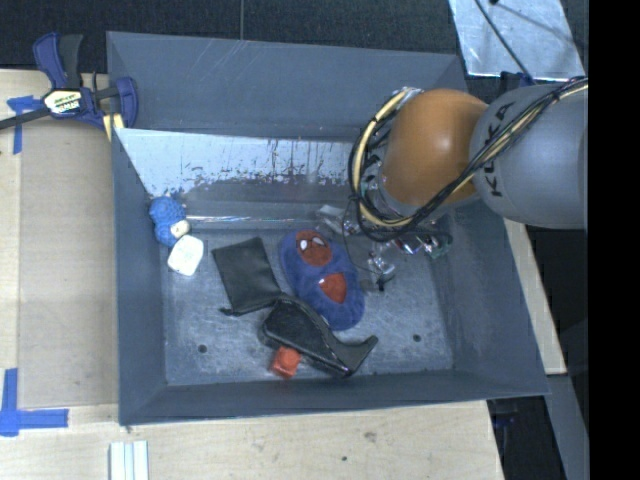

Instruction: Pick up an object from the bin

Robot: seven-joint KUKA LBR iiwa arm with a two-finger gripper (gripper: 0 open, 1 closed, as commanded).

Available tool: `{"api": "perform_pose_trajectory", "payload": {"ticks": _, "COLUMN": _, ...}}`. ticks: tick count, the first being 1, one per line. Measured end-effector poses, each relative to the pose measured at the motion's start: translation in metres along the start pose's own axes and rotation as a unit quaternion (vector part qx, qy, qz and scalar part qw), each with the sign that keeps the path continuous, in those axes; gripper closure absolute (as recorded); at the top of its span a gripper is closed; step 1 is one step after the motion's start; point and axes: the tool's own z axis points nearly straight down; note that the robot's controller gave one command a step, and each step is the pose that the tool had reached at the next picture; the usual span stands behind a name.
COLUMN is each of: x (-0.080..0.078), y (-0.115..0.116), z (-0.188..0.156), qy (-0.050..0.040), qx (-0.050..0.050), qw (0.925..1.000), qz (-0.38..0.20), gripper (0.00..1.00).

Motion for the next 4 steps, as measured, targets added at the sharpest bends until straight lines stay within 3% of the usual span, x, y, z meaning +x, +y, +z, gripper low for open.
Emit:
{"api": "perform_pose_trajectory", "payload": {"ticks": 1, "x": -0.023, "y": 0.043, "z": -0.001, "qy": 0.0012, "qx": 0.001, "qw": 0.9989, "qz": -0.047, "gripper": 0.00}}
{"api": "perform_pose_trajectory", "payload": {"ticks": 2, "x": -0.027, "y": 0.039, "z": -0.007, "qy": -0.0073, "qx": 0.005, "qw": 0.9990, "qz": -0.045, "gripper": 1.00}}
{"api": "perform_pose_trajectory", "payload": {"ticks": 3, "x": -0.016, "y": 0.035, "z": -0.117, "qy": 0.0022, "qx": -0.001, "qw": 0.9995, "qz": -0.031, "gripper": 1.00}}
{"api": "perform_pose_trajectory", "payload": {"ticks": 4, "x": -0.025, "y": 0.043, "z": -0.103, "qy": 0.0069, "qx": -0.004, "qw": 0.9987, "qz": 0.051, "gripper": 1.00}}
